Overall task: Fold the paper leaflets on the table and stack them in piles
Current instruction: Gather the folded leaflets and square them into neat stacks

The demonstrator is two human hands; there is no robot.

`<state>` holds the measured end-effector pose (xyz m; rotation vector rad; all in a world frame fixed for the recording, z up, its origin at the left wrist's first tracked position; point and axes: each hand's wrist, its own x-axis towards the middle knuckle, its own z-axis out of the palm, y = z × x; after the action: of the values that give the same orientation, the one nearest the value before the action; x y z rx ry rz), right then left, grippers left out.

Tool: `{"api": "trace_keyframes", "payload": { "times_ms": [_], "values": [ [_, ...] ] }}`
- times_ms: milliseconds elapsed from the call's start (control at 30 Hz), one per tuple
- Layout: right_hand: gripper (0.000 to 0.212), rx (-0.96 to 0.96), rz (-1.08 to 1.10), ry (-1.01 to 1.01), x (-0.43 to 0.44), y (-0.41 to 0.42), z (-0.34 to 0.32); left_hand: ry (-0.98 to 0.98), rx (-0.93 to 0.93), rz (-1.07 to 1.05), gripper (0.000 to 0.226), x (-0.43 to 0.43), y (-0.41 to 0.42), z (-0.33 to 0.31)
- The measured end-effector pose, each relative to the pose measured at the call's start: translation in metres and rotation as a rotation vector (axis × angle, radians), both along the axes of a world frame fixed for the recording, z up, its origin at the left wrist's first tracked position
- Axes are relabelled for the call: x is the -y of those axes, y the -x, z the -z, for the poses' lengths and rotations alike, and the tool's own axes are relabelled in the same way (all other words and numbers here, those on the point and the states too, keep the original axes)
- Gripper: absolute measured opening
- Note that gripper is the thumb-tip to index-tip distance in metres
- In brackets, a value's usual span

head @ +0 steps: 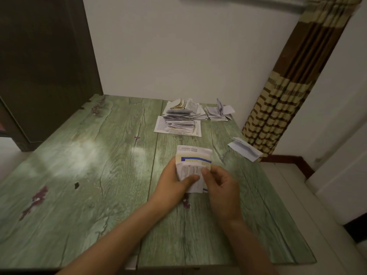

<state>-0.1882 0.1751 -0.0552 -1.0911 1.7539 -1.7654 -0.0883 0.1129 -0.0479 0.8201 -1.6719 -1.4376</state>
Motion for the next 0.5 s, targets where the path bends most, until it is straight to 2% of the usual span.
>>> {"api": "trace_keyframes", "payload": {
  "times_ms": [100,167,267,400,500],
  "values": [
    [0.009,0.217,0.013,-0.014,-0.001,0.009,-0.002,-0.013,0.028,0.085,0.035,0.000,-0.003,-0.002],
    [0.017,0.319,-0.015,-0.034,-0.002,0.010,-0.003,-0.045,0.044,0.116,0.033,0.003,-0.005,-0.001],
    [0.027,0.383,-0.056,-0.050,-0.003,0.011,-0.007,-0.127,0.043,0.127,0.028,0.007,-0.007,0.000],
    [0.022,0.497,-0.038,-0.051,-0.004,0.013,-0.011,-0.217,0.065,0.132,0.021,0.010,-0.009,-0.002],
    [0.023,0.469,0.140,0.014,-0.003,0.018,-0.016,-0.284,0.055,0.105,0.018,0.015,-0.013,-0.003]
  ]
}}
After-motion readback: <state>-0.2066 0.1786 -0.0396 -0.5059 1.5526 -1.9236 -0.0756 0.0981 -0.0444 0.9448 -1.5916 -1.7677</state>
